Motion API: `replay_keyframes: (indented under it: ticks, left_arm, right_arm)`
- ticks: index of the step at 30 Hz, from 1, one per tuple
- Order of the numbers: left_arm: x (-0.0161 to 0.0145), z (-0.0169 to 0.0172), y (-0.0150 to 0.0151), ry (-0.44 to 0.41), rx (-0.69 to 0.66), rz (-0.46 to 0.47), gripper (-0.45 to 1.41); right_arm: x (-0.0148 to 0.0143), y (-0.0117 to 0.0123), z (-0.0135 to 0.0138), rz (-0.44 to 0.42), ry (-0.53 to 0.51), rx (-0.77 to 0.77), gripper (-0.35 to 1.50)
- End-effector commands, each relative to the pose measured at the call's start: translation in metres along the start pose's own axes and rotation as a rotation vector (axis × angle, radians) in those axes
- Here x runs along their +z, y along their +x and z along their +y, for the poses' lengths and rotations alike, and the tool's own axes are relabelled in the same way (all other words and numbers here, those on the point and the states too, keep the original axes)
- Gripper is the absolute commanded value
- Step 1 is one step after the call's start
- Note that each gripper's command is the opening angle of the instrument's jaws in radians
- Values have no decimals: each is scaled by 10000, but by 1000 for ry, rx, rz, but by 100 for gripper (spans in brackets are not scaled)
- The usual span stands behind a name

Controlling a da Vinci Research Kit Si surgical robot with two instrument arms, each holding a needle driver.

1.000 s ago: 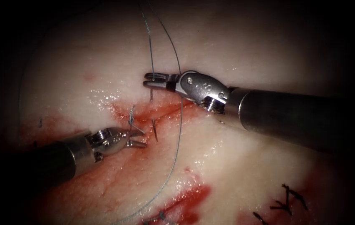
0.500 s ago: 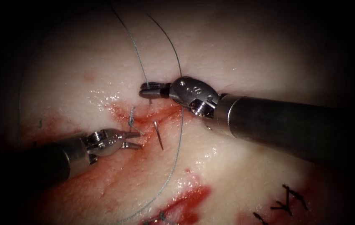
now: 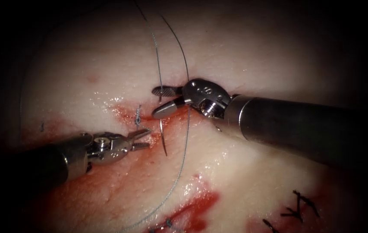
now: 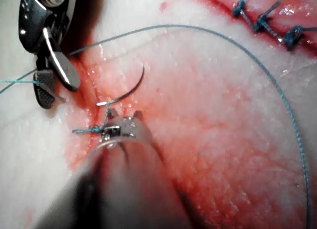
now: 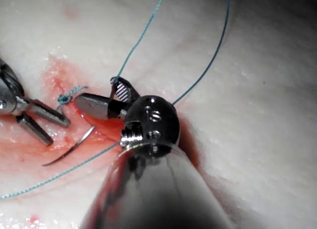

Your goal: Wound Closure

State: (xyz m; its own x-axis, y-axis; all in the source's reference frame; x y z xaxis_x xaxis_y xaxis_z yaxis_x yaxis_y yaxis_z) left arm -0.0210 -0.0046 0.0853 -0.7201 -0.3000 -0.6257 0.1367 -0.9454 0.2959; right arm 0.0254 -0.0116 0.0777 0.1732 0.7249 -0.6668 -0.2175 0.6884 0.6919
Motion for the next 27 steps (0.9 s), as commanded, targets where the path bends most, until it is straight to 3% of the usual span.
replay_keyframes:
  ticks: [1, 8, 12, 16, 27]
  left_arm:
    - [7, -5, 0, 8, 12, 12, 39]
    - [15, -7, 8, 22, 105, 84, 61]
    - [25, -11, 8, 19, 149, 110, 61]
    - [39, -14, 12, 26, 176, 121, 73]
    - [67, 0, 11, 14, 234, 81, 88]
  right_arm:
    - [3, 2, 7, 7, -3, -2, 59]
    - [-12, 3, 20, 45, -28, 1, 52]
    - [-18, 2, 23, 59, -40, 1, 29]
    - [-18, 1, 23, 68, -43, 2, 24]
    - [-18, 1, 23, 84, -47, 5, 14]
